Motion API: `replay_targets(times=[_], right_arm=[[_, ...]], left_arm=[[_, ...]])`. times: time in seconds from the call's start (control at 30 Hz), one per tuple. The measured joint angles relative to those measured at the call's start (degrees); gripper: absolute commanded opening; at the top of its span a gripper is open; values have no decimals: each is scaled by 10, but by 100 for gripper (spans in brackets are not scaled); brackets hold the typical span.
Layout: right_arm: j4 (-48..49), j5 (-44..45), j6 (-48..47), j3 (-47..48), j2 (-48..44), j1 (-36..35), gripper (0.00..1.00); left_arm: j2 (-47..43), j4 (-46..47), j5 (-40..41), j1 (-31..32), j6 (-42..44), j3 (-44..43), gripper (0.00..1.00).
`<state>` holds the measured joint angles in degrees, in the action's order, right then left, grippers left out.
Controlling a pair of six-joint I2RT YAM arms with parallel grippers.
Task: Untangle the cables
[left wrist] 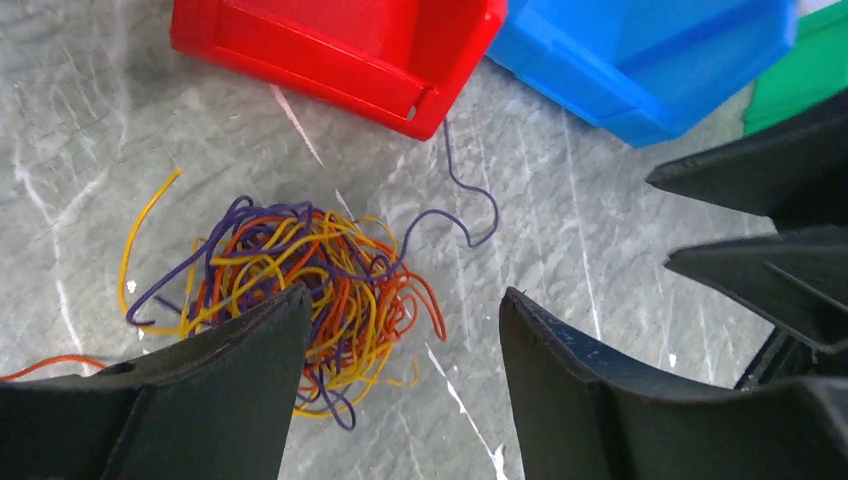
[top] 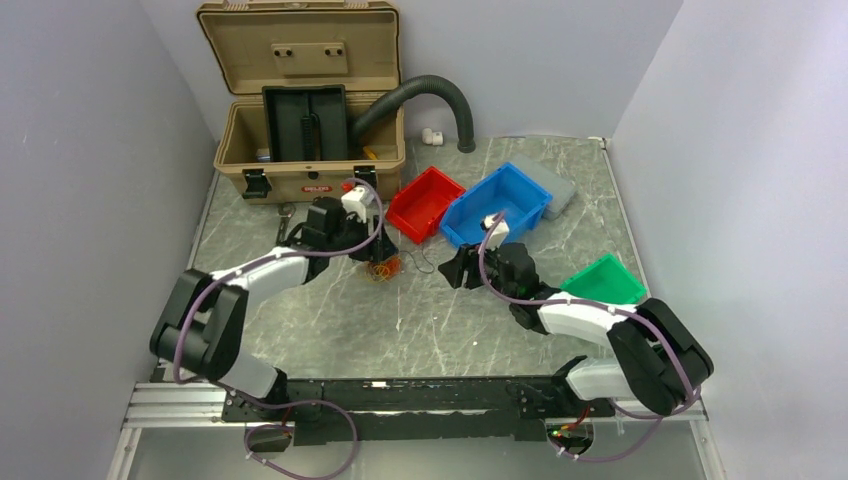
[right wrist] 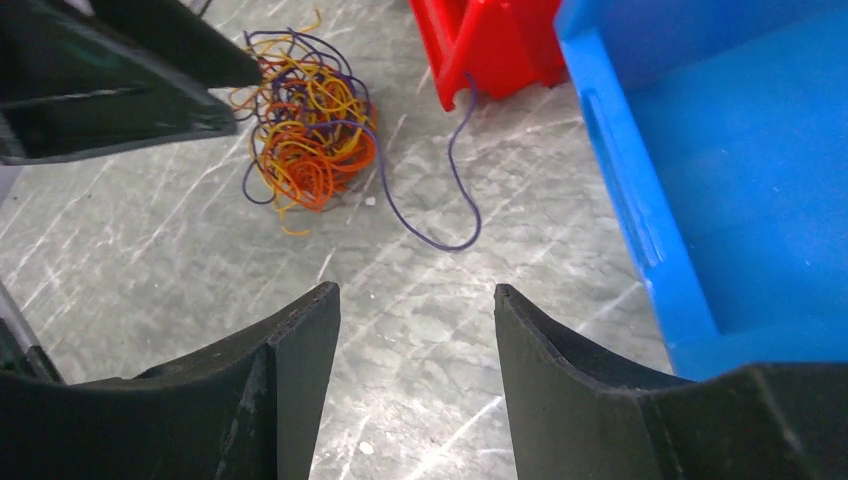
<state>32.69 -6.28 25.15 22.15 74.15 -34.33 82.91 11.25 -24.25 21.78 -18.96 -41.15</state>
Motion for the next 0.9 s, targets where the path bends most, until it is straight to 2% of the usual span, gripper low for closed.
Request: replay_targets(times=[0.1,0.3,0.37,0.47,0.57,0.63,0.7,0.87,0.9], right_arm=[[0,-17,-2,11,7,-2,61],[3,-31,-4,19,16,-3,60],[3,-33,-6,25,22,-4,61],[1,-33,-7,30,25,-5,60],[1,-33,-7,32,27,-7,60],[1,-33,-7,34,32,-7,60],[2,-35,-7,38,41,-8,60],[1,-47,-5,47,63,-8,60],[1,-48,-5,47,63,-8,59]], left_arm=[[46,-47,27,12,2,-46,63],[67,-116,129,9,-4,-63,66],[37,-108,140,9,-3,-37,70],[-62,-68,151,9,-2,35,77],[-148,-34,178,9,-1,82,78],[-161,-26,197,8,0,81,76],[-132,-33,209,2,1,58,70],[33,-90,197,-16,1,-57,62],[57,-99,190,-18,1,-68,55]])
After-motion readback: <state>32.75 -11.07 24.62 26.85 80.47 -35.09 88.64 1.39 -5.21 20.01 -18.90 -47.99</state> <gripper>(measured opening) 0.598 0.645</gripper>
